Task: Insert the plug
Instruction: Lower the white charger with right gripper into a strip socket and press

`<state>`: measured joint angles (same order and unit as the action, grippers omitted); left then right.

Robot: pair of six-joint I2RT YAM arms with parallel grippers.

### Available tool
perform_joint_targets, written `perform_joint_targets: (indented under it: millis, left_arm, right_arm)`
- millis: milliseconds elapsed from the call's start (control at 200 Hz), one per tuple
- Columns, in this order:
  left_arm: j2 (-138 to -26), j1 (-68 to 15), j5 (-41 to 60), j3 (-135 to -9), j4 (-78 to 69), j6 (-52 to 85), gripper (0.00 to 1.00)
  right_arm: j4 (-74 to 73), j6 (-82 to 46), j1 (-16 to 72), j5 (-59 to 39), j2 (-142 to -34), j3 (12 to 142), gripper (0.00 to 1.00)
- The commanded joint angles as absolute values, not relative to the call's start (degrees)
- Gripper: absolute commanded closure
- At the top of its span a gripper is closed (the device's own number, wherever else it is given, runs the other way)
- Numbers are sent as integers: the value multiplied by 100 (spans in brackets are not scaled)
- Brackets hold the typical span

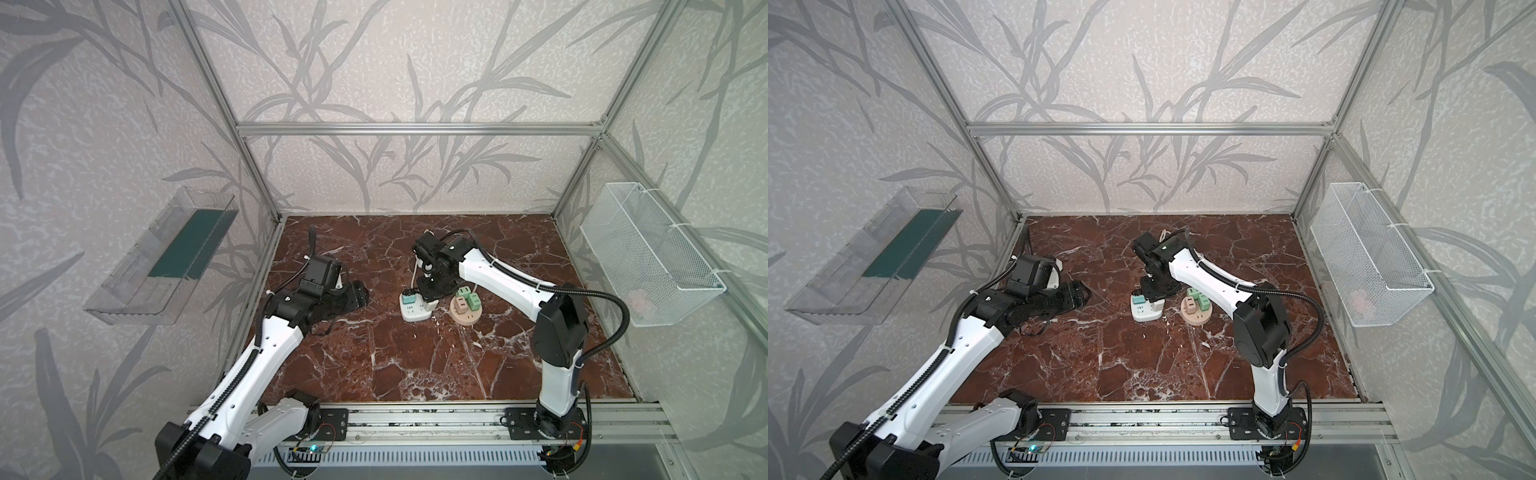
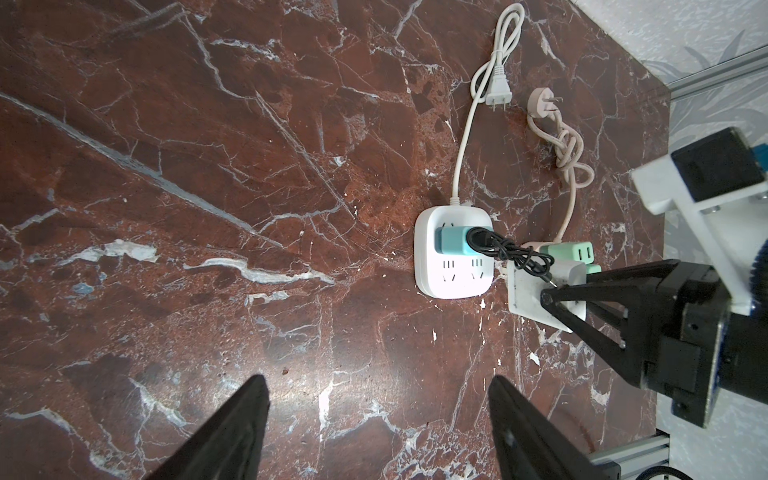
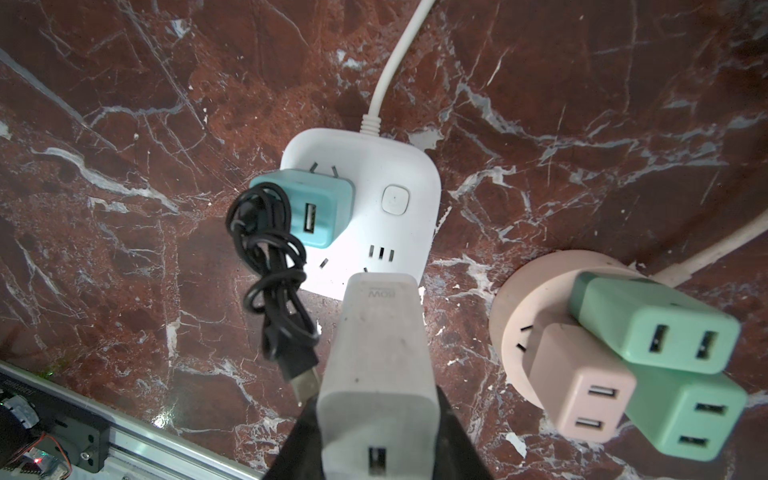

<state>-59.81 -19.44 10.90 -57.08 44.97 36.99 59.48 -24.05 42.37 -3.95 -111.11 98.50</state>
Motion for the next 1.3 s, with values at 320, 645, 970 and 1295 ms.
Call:
perform_joint_targets:
  millis: [320, 645, 970, 1295]
  left_arm:
    - [-5964, -1959, 1132, -5582, 4452, 3630, 19]
    - [-5973, -1960, 1106, -5555, 4419, 3621, 19]
    - [-6064, -1955, 1138, -5540, 4350, 3604, 19]
    - [-6126, -1951, 1147, -5537, 4305, 3588, 19]
  right_arm:
    - [5913, -2452, 4228, -677, -11327, 9826, 100]
    - [5883, -2566, 4171, -583, -11429, 9851, 100]
    - [5792, -2610, 4087, -587, -11509, 9824, 100]
    - [5727, -2619, 4069, -659, -11656, 9853, 100]
